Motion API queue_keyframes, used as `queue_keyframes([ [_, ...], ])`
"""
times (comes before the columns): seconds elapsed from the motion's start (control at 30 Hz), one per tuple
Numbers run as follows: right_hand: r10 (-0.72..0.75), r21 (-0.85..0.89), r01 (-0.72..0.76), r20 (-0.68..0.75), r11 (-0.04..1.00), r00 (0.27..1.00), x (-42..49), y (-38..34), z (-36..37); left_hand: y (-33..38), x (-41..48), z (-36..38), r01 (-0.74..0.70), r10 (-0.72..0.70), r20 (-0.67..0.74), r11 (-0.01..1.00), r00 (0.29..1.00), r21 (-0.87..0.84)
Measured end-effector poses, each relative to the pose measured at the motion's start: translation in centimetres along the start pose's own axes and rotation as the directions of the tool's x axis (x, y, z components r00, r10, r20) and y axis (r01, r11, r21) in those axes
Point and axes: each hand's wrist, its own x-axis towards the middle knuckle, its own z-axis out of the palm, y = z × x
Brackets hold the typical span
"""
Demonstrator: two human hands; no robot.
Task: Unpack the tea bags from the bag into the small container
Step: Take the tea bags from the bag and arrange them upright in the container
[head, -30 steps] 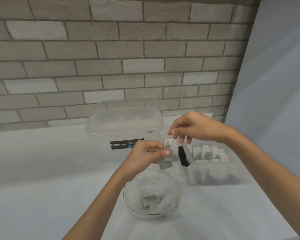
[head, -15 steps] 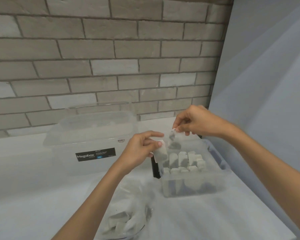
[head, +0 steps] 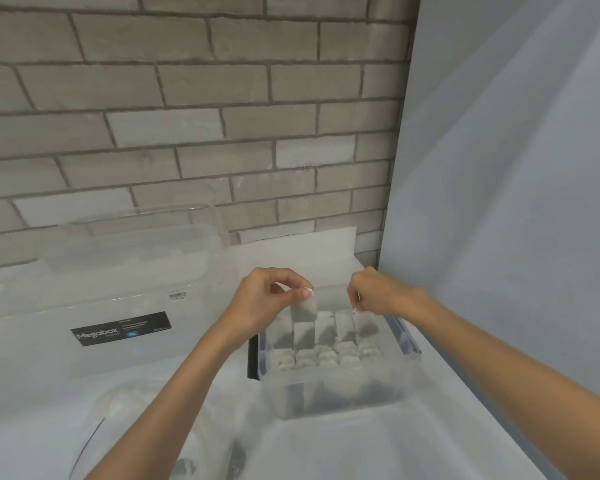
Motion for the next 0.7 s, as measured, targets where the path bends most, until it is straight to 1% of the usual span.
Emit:
queue_keyframes([
  [0.1, 0.015, -0.105, -0.012, 0.029, 0.994, 0.999, 0.7, 0.1, 1.1, -0.3, 0.4, 0.1, 0.009, -0.009, 0.003, 1.0, 1.0, 0.013],
  [0.2, 0.012, -0.226, -0.009, 0.013, 0.974, 1.0, 1.4, -0.1, 1.9, -0.6, 0.5, 0.1, 0.027, -0.027, 0.009, 1.0, 1.0, 0.01],
  [0.43, -0.052, -0.489, 0.031, -0.03, 0.872, 0.998, 1.7, -0.6, 2.6, -1.1, 0.8, 0.2, 0.047, -0.047, 0.016, 0.999, 0.999, 0.015],
  [0.57, -0.071, -0.534, 0.027, -0.063, 0.845, 0.995, 1.0, -0.5, 2.7, -1.5, 1.3, 0.4, 0.039, -0.042, 0.025, 0.994, 0.999, 0.105],
  [0.7, -0.082, -0.474, -0.001, -0.154, 0.88, 0.985, 0.2, -0.1, 1.9, -1.3, 2.1, 0.6, 0.014, -0.019, 0.02, 0.975, 1.0, 0.22],
])
